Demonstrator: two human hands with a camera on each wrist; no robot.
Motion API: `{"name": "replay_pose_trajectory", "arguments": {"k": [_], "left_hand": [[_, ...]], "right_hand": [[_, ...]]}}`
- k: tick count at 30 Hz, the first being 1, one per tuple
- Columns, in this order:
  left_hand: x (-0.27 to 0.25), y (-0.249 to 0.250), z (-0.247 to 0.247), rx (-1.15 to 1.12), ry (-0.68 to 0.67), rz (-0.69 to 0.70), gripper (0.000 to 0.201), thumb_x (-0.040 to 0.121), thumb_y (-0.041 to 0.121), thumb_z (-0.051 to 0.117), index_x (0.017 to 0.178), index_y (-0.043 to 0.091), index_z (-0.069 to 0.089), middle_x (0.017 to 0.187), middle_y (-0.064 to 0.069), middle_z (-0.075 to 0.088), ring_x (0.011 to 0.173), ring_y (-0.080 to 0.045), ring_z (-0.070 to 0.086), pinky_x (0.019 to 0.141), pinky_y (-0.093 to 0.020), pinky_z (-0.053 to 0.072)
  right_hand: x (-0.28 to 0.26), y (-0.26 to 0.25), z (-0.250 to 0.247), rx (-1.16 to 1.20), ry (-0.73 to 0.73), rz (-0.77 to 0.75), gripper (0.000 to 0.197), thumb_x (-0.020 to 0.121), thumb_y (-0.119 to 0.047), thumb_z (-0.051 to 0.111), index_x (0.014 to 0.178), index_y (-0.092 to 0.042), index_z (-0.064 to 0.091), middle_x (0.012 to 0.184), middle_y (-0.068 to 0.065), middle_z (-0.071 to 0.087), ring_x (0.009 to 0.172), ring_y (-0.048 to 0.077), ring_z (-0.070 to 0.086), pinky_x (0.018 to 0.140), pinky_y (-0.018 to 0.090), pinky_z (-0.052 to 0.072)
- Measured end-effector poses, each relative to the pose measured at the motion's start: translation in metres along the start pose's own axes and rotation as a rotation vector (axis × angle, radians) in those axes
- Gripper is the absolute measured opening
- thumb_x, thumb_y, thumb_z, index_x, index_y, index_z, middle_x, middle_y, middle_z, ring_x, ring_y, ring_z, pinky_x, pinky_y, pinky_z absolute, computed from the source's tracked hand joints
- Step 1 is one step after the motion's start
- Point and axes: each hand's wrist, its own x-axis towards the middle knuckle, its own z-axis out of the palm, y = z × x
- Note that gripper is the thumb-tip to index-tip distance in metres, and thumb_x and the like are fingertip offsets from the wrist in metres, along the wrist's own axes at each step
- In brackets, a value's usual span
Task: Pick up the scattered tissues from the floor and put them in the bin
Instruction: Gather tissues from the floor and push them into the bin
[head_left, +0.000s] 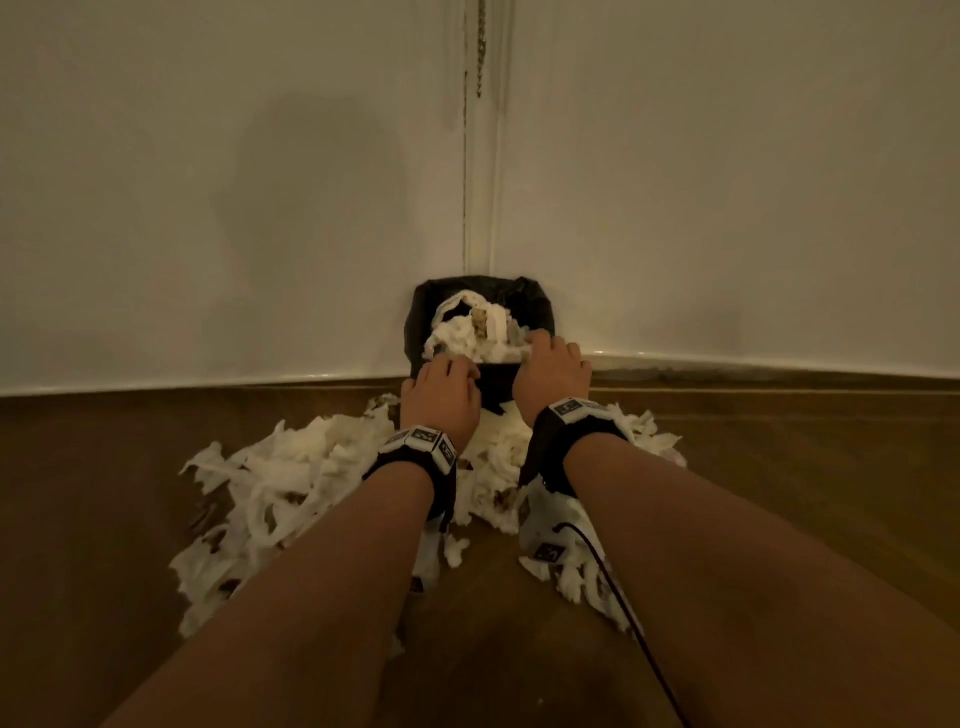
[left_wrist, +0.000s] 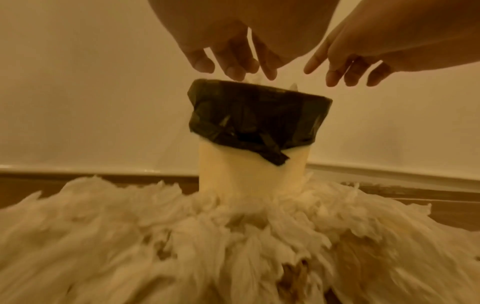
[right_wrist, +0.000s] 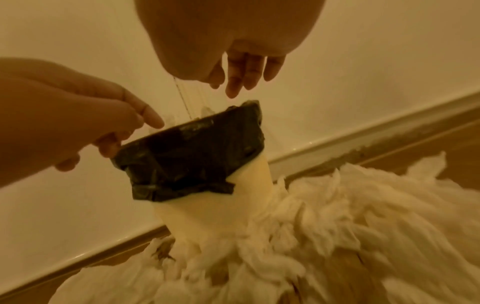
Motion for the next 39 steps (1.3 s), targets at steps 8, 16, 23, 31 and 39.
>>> {"name": "replay_pose_trajectory", "arguments": {"k": [8, 16, 23, 31, 39], "left_hand": [[-0.082, -0.013, 0.037, -0.052, -0.225, -0.107, 0.023, 0.093, 0.023, 0.041, 0.112, 0.020, 0.053, 0.115, -0.004, 0.053, 0.101, -0.026, 0.056, 0.085, -0.036, 0.042], [-0.132, -0.039, 0.090, 0.104, -0.672, -0.033, 0.037, 0.096, 0.007, 0.038, 0.129, 0.018, 0.049, 0.139, -0.005, 0.038, 0.123, -0.026, 0.044, 0.098, -0.041, 0.044], [-0.143, -0.044, 0.111, 0.090, -0.747, 0.002, 0.051, 0.095, 0.029, 0.041, 0.144, 0.028, 0.029, 0.155, -0.007, 0.012, 0.142, -0.036, 0.011, 0.113, -0.046, 0.025], [-0.156, -0.040, 0.118, 0.246, -0.758, -0.010, 0.047, 0.095, 0.012, 0.044, 0.140, 0.012, 0.032, 0.143, -0.012, 0.026, 0.130, -0.032, 0.027, 0.098, -0.041, 0.041], [-0.152, -0.042, 0.112, 0.174, -0.796, -0.024, 0.022, 0.095, 0.012, 0.045, 0.114, 0.007, 0.052, 0.121, -0.013, 0.045, 0.110, -0.030, 0.050, 0.088, -0.038, 0.044]], "right_hand": [[-0.064, 0.026, 0.047, 0.176, -0.055, 0.049, 0.022, 0.092, -0.020, 0.043, 0.113, -0.017, 0.049, 0.108, 0.011, 0.061, 0.102, 0.029, 0.055, 0.080, 0.036, 0.044], [-0.112, 0.055, 0.084, 0.097, -0.316, 0.145, 0.026, 0.095, -0.021, 0.042, 0.119, -0.016, 0.051, 0.113, 0.013, 0.059, 0.102, 0.032, 0.058, 0.081, 0.038, 0.049], [-0.149, 0.069, 0.115, -0.180, -0.723, 0.012, 0.054, 0.092, -0.032, 0.045, 0.144, -0.028, 0.029, 0.154, 0.004, 0.014, 0.140, 0.041, 0.008, 0.113, 0.054, 0.022], [-0.165, 0.079, 0.132, -0.226, -0.753, 0.029, 0.054, 0.095, -0.007, 0.040, 0.145, -0.021, 0.027, 0.153, 0.008, 0.012, 0.138, 0.042, 0.014, 0.109, 0.050, 0.031], [-0.168, 0.084, 0.126, -0.131, -0.696, -0.021, 0.034, 0.096, 0.000, 0.034, 0.124, -0.006, 0.052, 0.133, 0.016, 0.040, 0.127, 0.035, 0.036, 0.102, 0.039, 0.038]]}}
